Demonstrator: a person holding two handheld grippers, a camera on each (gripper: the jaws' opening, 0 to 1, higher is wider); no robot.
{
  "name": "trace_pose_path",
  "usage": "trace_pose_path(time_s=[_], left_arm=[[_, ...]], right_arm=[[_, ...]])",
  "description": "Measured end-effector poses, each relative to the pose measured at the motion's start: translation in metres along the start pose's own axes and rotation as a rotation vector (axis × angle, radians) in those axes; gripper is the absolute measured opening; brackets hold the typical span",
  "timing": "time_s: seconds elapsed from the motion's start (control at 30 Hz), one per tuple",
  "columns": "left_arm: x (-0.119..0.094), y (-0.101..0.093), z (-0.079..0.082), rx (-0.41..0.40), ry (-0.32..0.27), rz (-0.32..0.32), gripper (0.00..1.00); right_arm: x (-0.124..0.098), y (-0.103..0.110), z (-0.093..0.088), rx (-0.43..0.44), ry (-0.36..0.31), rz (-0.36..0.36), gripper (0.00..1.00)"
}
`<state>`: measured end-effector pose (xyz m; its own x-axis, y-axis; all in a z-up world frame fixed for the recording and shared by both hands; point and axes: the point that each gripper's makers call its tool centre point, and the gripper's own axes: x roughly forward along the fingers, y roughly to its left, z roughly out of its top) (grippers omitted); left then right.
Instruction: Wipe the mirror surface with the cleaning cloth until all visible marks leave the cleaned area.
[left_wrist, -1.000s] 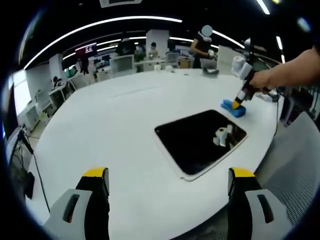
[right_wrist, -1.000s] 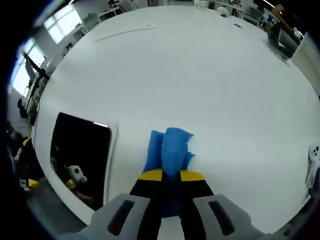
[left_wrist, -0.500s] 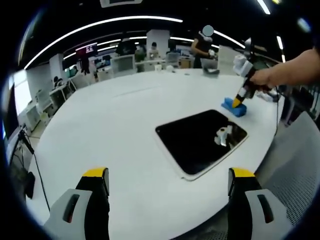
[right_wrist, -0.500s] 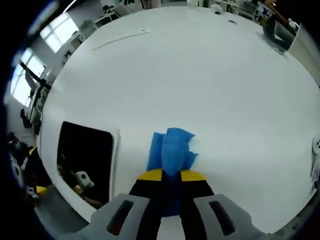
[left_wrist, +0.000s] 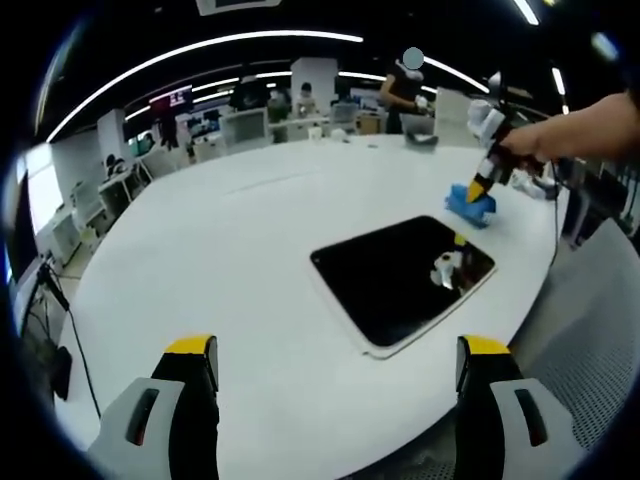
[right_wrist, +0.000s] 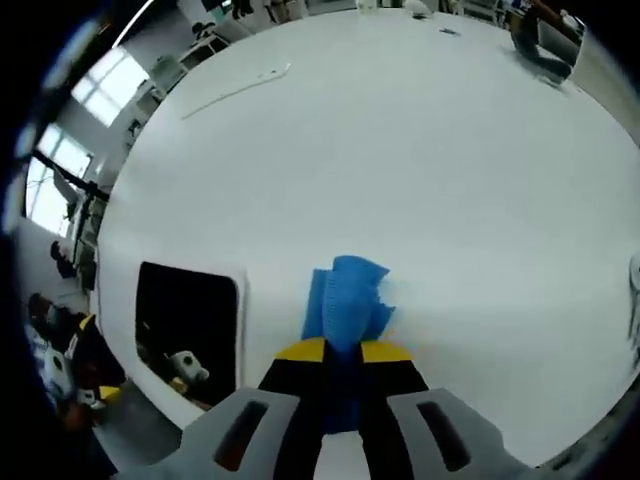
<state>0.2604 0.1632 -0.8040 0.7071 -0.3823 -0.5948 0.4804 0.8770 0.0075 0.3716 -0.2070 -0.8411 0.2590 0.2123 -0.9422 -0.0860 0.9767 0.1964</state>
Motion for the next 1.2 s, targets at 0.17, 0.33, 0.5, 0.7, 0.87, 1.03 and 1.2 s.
trace_pose_path(time_s=[0.17, 0.33, 0.5, 0.7, 0.87, 1.03, 1.2], left_arm=[[0.0, 0.0, 0.0, 0.005, 0.002, 0.0, 0.99], [0.0, 0.0, 0.001, 0.009, -0.002, -0.003, 1.0], [0.0, 0.0, 0.001, 0.004, -0.005, 0.001, 1.0], [0.001, 0.0, -0.001, 0.003, 0.007, 0.001, 1.0], [0.0, 0.0, 0.0, 0.008, 0.002, 0.004, 1.0], [0.0, 0.0, 0.0, 0.012, 0.004, 0.002, 1.0], [-0.001, 0.003, -0.001, -0.008, 0.001, 0.013, 1.0]], right_arm=[[-0.004, 0.002, 0.003, -0.013, -0.003, -0.005, 0.05], [-0.005, 0.004, 0.007, -0.02, -0.007, -0.008, 0.05], [-0.005, 0.004, 0.008, -0.023, 0.001, -0.012, 0.05], [-0.004, 0.008, 0.007, -0.017, 0.005, -0.007, 0.05], [-0.002, 0.012, 0.007, -0.027, 0.006, 0.001, 0.05], [-0.001, 0.018, 0.005, -0.031, 0.009, 0.007, 0.05], [-0.002, 0.025, 0.005, -0.033, 0.007, 0.018, 0.05]])
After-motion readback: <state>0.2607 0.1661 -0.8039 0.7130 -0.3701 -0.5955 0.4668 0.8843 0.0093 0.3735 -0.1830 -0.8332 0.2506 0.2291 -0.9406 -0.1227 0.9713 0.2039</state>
